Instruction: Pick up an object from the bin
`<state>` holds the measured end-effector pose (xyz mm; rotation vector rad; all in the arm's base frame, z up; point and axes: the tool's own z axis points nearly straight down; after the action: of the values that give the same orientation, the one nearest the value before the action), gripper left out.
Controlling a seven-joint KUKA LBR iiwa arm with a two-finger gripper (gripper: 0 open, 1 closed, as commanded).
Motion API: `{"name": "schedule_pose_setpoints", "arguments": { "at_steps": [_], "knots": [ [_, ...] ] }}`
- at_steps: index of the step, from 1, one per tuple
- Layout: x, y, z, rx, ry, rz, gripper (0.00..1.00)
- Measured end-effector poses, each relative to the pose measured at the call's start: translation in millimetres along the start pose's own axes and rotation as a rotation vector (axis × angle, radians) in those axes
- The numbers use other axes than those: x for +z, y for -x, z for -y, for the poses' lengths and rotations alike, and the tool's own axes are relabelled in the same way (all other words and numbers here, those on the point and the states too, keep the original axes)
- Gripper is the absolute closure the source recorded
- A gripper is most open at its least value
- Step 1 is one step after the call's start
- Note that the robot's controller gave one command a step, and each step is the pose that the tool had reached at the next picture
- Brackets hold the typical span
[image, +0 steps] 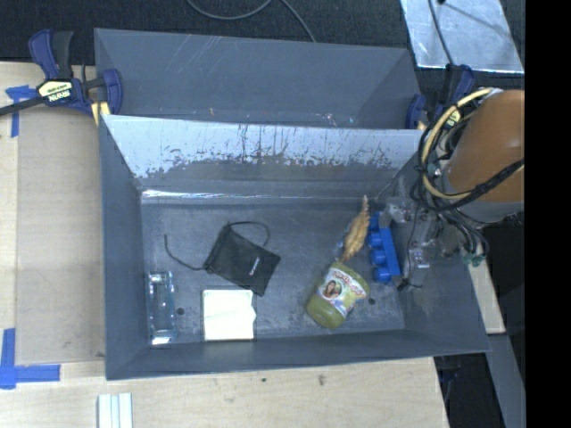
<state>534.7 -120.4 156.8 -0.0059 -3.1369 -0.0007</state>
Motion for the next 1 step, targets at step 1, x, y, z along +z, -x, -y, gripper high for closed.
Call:
{"name": "schedule_pose_setpoints", "arguments": {
  "at_steps": [1],
  "knots": [
    [-4.5, 1.9, -0.4, -0.003, -0.001, 0.008, 0.00]
  ]
}}
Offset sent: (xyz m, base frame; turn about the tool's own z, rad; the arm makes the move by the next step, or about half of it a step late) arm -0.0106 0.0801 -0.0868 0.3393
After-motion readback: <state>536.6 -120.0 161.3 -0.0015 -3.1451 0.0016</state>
